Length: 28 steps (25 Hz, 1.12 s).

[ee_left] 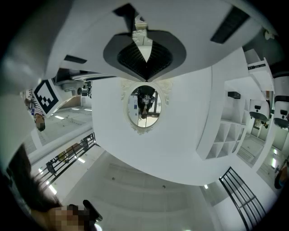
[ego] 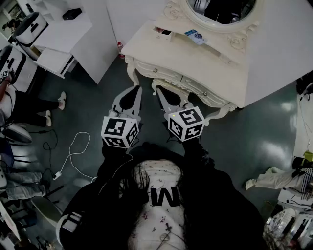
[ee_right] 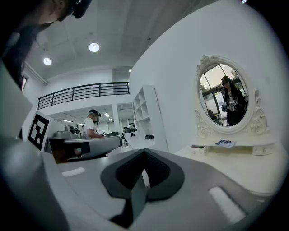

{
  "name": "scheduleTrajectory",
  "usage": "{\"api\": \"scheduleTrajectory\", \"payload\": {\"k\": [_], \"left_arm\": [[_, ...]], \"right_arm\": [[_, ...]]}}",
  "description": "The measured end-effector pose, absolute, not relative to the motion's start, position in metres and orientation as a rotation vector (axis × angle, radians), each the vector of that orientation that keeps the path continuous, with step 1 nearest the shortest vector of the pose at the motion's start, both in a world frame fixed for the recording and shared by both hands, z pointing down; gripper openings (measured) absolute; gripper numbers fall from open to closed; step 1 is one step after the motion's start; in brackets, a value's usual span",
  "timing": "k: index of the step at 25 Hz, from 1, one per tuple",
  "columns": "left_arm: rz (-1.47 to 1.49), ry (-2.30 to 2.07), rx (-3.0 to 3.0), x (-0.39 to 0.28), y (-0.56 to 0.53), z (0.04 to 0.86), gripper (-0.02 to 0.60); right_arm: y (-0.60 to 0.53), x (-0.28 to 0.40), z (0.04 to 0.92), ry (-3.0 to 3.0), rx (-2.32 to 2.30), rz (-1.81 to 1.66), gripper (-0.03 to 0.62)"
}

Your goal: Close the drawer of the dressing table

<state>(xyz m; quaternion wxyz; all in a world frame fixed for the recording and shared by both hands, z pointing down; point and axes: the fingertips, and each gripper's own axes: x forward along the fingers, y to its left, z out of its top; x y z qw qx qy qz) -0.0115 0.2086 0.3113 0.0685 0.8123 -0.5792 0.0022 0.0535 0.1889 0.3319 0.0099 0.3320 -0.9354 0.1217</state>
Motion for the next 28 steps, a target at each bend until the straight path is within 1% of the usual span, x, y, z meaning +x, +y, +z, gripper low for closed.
{"api": "scheduleTrajectory", "payload": {"k": [11,28], "left_arm": [[0.037,-1.709,2.453,-0.027,0.186,0.32,0.0],[0.084,-1.594,2.447,-0.066,0.146,0.351,0.0]], "right_arm": [[0.165,0.047,0.34,-2.914,1.117,0.497,0.008],[0.14,0.011,0.369,-2.841,1.183,0.58,0.008]]}}
